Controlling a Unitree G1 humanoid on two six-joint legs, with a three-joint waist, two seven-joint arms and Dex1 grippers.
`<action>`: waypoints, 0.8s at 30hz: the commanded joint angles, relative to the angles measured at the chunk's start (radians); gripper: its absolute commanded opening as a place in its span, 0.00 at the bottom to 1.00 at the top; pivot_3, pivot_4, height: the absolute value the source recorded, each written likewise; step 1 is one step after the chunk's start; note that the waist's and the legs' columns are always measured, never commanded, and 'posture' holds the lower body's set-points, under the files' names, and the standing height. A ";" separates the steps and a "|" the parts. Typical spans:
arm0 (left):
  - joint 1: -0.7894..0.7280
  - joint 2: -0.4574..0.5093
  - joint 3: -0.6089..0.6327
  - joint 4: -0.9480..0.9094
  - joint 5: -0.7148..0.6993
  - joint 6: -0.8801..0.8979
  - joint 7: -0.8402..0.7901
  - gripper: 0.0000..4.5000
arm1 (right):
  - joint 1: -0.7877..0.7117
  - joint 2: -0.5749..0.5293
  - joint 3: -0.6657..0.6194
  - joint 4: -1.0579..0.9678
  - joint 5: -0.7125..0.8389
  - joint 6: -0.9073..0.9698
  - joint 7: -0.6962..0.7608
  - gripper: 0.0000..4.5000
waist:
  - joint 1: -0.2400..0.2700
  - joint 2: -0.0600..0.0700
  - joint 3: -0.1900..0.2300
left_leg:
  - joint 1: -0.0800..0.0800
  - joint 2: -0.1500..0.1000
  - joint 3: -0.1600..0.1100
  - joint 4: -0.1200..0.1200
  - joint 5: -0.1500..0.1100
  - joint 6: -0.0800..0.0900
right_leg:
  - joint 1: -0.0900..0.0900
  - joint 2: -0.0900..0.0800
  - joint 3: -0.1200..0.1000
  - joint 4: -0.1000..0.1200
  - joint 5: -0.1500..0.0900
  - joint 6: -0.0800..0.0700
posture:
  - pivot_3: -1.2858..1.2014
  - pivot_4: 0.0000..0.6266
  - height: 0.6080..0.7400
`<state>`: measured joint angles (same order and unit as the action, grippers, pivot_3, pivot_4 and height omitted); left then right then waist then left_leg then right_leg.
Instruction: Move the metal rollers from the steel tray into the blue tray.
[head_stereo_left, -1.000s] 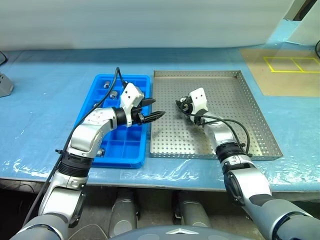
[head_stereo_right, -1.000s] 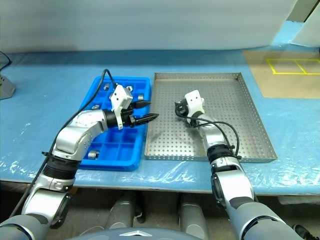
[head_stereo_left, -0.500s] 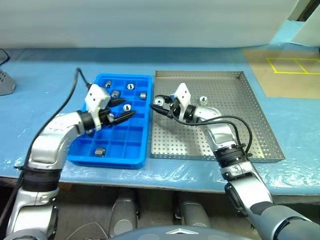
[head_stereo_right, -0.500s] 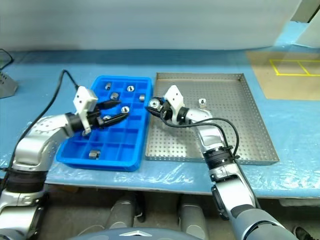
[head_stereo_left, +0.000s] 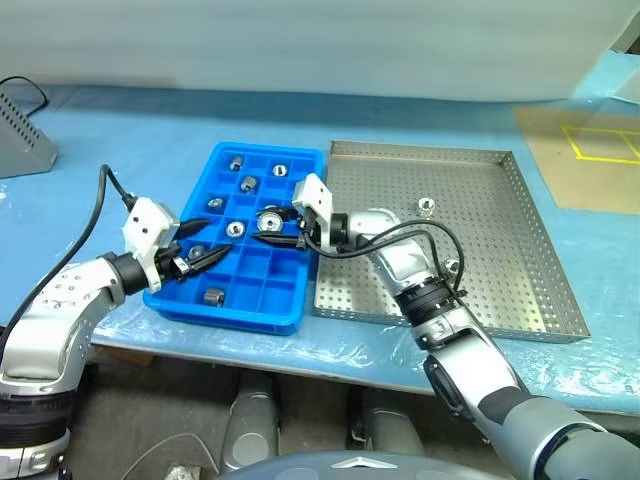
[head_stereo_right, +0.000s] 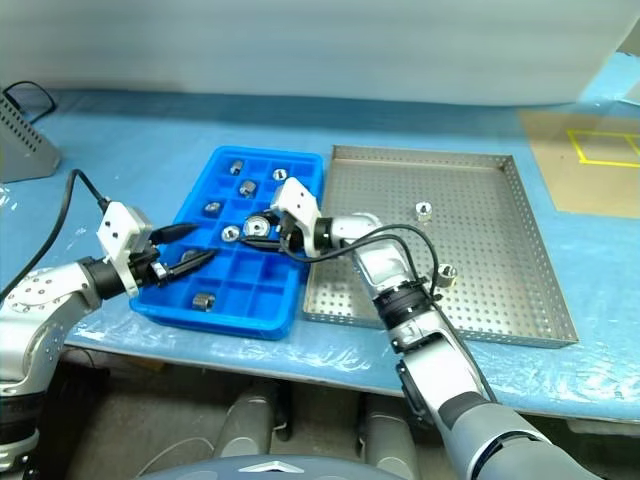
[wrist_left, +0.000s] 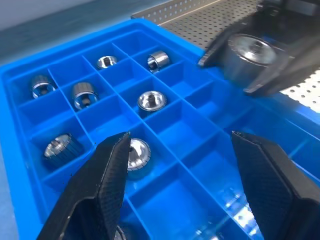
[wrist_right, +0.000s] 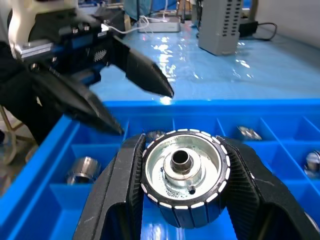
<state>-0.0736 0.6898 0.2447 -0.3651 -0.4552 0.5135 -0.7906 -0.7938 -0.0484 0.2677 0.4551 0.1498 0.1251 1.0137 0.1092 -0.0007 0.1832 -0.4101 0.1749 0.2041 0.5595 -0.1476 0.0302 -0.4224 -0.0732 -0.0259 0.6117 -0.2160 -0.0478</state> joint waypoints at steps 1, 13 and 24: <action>0.033 0.013 0.053 -0.075 -0.034 0.009 0.013 0.76 | -0.012 0.030 -0.002 0.017 0.023 -0.008 0.015 0.39 | 0.007 0.000 0.000 | 0.000 0.000 0.000 0.000 0.000 0.000 | 0.000 0.000 0.000 0.000 0.000 0.000 | 0.64 0.24 1.00; 0.121 0.061 0.064 -0.093 -0.042 -0.013 -0.033 0.76 | 0.027 0.040 0.035 0.034 0.005 0.047 0.037 0.39 | 0.028 0.000 0.000 | 0.001 -0.001 0.000 -0.007 0.001 -0.002 | 0.000 0.000 0.000 -0.003 0.000 0.000 | 0.64 0.24 1.00; 0.046 0.052 -0.006 -0.051 -0.036 -0.020 -0.050 0.76 | 0.009 0.023 0.004 0.083 -0.031 -0.020 -0.060 0.92 | 0.024 -0.001 0.000 | 0.004 -0.002 0.000 -0.010 0.003 -0.004 | 0.000 0.000 0.000 -0.003 0.000 0.000 | 0.61 0.24 1.00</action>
<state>-0.0061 0.7355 0.2404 -0.4239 -0.4860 0.5116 -0.8298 -0.7631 -0.0261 0.3003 0.5429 0.1172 0.1253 0.9735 0.1329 -0.0014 0.1829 -0.4065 0.1731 0.2039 0.5497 -0.1449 0.0258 -0.4221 -0.0732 -0.0257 0.6086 -0.2162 -0.0478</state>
